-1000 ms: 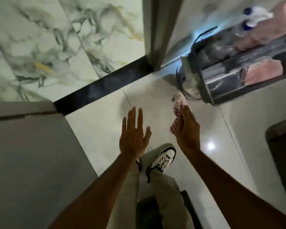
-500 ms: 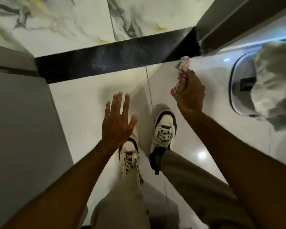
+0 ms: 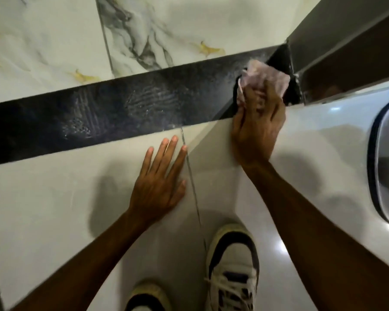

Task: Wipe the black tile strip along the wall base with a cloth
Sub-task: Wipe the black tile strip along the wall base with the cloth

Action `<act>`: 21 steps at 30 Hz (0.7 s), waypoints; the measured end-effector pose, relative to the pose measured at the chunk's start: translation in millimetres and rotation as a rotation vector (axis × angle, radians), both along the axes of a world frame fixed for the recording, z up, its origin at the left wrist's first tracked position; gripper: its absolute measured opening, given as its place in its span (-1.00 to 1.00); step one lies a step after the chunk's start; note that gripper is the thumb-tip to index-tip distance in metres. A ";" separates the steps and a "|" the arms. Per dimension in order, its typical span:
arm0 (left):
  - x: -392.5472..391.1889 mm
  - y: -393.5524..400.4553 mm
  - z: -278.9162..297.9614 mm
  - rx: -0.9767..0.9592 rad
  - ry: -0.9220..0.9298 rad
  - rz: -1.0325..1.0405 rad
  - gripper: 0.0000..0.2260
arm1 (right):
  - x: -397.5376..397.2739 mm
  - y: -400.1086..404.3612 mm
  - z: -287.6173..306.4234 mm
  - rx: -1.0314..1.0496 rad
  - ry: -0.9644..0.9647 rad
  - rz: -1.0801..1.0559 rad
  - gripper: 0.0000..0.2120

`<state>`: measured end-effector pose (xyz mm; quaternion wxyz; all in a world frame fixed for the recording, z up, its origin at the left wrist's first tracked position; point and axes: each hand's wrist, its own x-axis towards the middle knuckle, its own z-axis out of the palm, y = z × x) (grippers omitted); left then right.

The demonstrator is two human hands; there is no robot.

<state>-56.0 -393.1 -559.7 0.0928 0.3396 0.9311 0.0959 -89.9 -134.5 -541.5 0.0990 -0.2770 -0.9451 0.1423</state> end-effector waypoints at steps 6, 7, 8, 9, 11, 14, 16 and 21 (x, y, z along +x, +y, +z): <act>-3.8 -3.6 -7.8 0.038 0.017 -0.036 -0.35 | -47.9 -17.2 -11.4 -0.031 0.004 0.232 -0.48; -4.0 -2.8 -5.4 0.044 0.012 -0.035 -0.35 | -33.9 -21.5 -8.3 -0.055 0.006 0.290 -0.48; -3.5 -2.2 -2.9 0.045 0.005 -0.030 -0.35 | -13.7 -25.3 -5.4 -0.080 0.002 0.334 -0.48; -3.7 -1.2 0.4 0.044 0.000 -0.025 -0.36 | 9.2 -27.0 -2.0 -0.101 -0.017 0.351 -0.46; -3.5 1.1 4.8 0.038 -0.001 -0.024 -0.37 | 49.3 -23.0 4.6 -0.125 -0.080 0.303 -0.42; -5.5 1.0 3.1 0.048 -0.004 -0.018 -0.38 | 48.7 -5.2 5.3 -0.095 -0.131 0.153 -0.40; -4.6 -1.2 -1.2 0.068 0.010 -0.011 -0.37 | 11.6 -0.4 2.8 -0.057 -0.125 0.051 -0.42; -2.9 -2.3 -9.4 0.062 0.048 -0.009 -0.36 | -72.2 -23.5 -5.6 -0.001 -0.056 0.056 -0.39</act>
